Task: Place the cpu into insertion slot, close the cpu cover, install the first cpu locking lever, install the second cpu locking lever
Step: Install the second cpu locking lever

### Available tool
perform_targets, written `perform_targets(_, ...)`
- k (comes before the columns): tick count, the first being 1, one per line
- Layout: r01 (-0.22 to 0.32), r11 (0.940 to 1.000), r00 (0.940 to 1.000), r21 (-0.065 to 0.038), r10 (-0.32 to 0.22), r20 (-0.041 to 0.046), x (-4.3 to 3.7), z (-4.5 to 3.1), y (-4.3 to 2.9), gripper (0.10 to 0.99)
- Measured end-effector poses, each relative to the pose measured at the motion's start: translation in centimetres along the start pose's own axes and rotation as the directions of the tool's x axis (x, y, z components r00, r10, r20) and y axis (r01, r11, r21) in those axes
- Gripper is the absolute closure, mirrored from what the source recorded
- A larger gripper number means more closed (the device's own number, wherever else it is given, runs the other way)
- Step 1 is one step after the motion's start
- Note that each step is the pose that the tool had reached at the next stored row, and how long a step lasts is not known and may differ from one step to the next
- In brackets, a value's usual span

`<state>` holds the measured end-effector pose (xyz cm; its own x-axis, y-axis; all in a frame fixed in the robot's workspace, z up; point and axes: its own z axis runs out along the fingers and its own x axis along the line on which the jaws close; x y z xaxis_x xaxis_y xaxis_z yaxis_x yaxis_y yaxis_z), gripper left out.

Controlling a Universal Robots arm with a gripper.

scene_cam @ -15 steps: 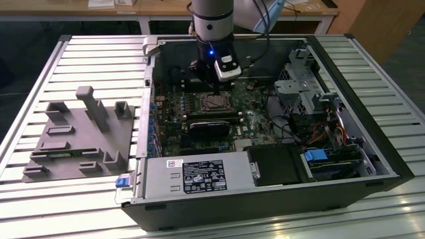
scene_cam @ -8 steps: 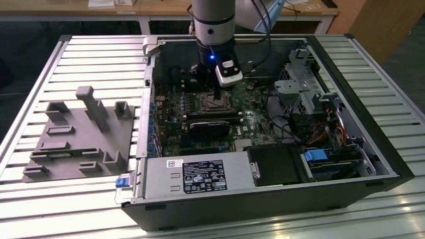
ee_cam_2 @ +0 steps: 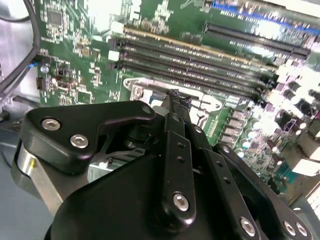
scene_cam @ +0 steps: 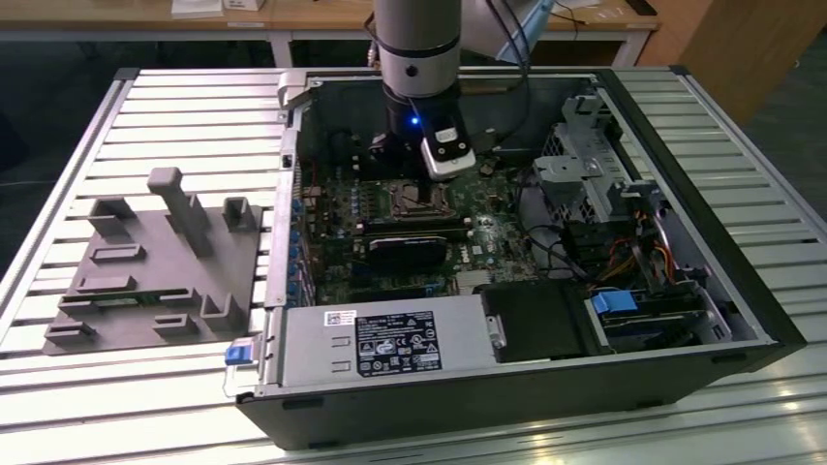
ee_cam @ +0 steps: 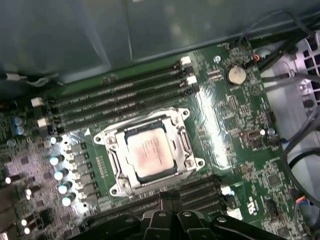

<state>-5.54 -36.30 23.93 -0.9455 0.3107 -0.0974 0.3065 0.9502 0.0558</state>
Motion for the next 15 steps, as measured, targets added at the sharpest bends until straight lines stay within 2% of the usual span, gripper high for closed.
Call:
perform_targets(3,0.005,1.0,1.0,0.0,-0.005,-0.0002,-0.12,0.06,-0.38,0.984)
perform_targets(9,0.052,0.9986,0.9986,-0.005,-0.052,-0.0027,-0.09,0.28,-0.6,0.984)
perform_targets(15,0.078,0.9969,0.9969,-0.008,-0.078,-0.0041,0.87,0.56,-0.95,0.984)
